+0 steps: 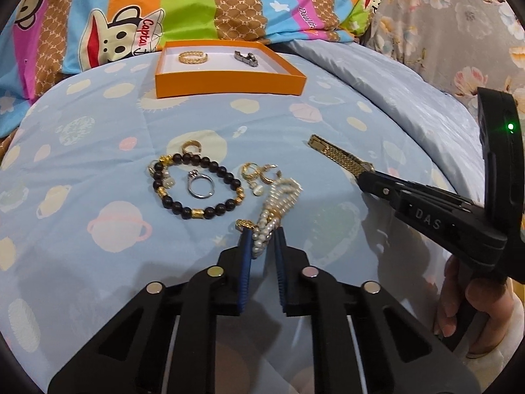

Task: Organize jewelry
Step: 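Grasp and lift the pearl bracelet with the left tool while the right tool holds the watch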

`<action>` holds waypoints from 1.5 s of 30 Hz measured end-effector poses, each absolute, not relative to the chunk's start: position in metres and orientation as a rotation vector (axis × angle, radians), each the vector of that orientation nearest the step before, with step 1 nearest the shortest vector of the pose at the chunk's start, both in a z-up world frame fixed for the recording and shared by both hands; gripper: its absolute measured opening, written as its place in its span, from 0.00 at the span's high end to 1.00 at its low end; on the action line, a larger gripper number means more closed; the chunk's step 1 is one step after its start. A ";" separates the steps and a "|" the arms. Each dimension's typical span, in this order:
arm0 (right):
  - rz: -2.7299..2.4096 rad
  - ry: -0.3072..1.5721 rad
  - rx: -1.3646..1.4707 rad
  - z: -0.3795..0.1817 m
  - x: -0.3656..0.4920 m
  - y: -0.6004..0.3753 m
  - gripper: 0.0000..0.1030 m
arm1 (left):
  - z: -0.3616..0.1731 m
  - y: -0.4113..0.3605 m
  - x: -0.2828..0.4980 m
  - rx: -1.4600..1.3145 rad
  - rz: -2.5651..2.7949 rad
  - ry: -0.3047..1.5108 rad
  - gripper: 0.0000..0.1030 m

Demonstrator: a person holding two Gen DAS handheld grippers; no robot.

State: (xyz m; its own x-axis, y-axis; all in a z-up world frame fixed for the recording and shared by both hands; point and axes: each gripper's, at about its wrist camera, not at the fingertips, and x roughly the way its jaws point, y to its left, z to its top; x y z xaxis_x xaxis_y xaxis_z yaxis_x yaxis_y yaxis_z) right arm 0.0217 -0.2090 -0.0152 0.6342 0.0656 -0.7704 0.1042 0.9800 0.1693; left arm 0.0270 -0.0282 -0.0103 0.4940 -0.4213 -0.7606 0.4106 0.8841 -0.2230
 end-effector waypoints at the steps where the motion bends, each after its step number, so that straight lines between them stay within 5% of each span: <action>1: -0.022 0.885 0.206 -0.015 0.022 -0.209 0.92 | -0.010 -0.029 0.025 -0.014 -0.512 0.927 0.90; 45: 0.037 0.682 0.183 0.075 0.066 -0.214 0.92 | 0.086 0.002 0.088 -0.017 -0.415 0.693 0.97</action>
